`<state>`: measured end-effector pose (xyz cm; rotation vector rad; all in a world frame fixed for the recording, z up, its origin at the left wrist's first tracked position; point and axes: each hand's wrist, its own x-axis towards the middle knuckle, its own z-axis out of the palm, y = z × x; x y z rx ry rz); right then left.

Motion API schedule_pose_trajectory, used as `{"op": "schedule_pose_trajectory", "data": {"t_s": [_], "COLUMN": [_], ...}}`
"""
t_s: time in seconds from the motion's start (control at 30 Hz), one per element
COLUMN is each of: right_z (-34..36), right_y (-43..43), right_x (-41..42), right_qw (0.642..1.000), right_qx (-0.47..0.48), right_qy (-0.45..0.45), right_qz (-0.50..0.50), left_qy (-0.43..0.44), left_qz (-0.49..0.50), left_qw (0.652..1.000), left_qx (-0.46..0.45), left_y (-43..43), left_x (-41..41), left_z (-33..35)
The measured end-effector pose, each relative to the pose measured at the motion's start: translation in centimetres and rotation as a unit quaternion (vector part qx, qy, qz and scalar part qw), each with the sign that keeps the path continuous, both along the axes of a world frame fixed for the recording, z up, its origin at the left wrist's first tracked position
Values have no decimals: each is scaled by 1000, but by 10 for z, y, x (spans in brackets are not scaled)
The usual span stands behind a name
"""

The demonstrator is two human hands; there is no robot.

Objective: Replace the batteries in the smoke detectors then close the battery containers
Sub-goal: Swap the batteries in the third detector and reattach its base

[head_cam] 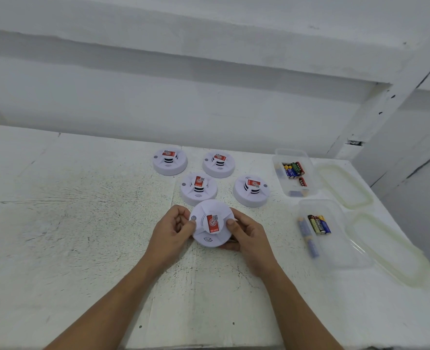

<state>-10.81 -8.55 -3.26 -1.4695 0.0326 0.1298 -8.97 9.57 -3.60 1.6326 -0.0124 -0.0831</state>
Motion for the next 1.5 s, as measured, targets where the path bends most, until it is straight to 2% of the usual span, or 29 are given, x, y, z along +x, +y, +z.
{"op": "schedule_pose_trajectory", "data": {"t_s": [0.5, 0.67, 0.93, 1.37, 1.5], "right_z": [2, 0, 0, 4, 9], "right_y": [0, 1, 34, 154, 170], "right_x": [-1, -2, 13, 87, 101], "right_qw": [1000, 1000, 998, 971, 962], "right_qx": [0, -9, -54, -237, -272], "right_qy": [-1, -6, -33, -36, -11], "right_qz": [-4, -9, -28, -8, -4], "left_qy": [-15, -20, -7, -35, -32], "left_qz": [6, 9, 90, 158, 129], "left_qw": [1000, 1000, 991, 982, 983], "left_qx": [12, -11, -97, 97, 124], "left_y": [0, 3, 27, 143, 154], "left_x": [-2, -1, 4, 69, 84], "left_z": [-1, -7, -6, 4, 5]}}
